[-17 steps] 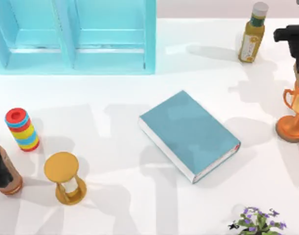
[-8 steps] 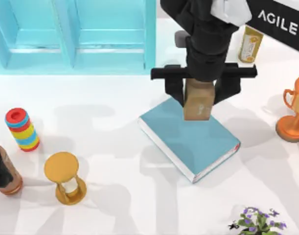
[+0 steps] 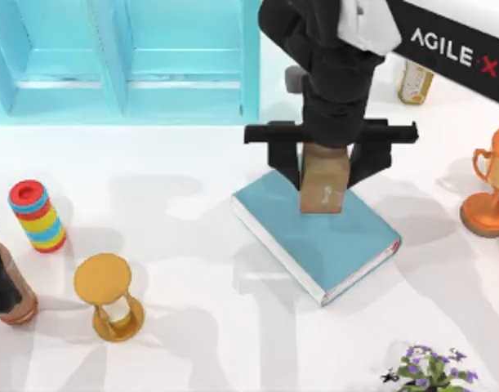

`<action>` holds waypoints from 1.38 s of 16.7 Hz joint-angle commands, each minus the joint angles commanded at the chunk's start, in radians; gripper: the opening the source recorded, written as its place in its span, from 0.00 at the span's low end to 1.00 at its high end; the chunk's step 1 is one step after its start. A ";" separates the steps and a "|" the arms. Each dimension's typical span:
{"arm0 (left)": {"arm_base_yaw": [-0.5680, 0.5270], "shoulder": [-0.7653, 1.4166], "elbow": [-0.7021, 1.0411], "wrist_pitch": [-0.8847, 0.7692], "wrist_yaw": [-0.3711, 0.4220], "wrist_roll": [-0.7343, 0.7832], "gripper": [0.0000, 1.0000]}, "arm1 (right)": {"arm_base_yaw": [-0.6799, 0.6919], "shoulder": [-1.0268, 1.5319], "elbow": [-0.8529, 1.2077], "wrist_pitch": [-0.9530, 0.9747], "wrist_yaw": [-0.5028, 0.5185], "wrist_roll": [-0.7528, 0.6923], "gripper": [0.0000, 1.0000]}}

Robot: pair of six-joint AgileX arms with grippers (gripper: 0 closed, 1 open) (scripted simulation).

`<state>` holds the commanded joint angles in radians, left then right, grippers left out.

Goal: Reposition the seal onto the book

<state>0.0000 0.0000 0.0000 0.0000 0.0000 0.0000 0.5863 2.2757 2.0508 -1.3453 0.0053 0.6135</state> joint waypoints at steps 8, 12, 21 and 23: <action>0.000 0.000 0.000 0.000 0.000 0.000 1.00 | 0.002 0.000 0.014 -0.011 0.000 -0.001 0.23; 0.000 0.000 0.000 0.000 0.000 0.000 1.00 | 0.002 0.000 0.014 -0.011 0.000 -0.001 0.53; 0.000 0.000 0.000 0.000 0.000 0.000 1.00 | 0.002 0.000 0.014 -0.011 0.000 -0.001 1.00; 0.000 0.000 0.000 0.000 0.000 0.000 1.00 | 0.002 0.000 0.014 -0.011 0.000 -0.001 1.00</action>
<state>0.0000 0.0000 0.0000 0.0000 0.0000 0.0000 0.5881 2.2761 2.0647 -1.3568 0.0054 0.6128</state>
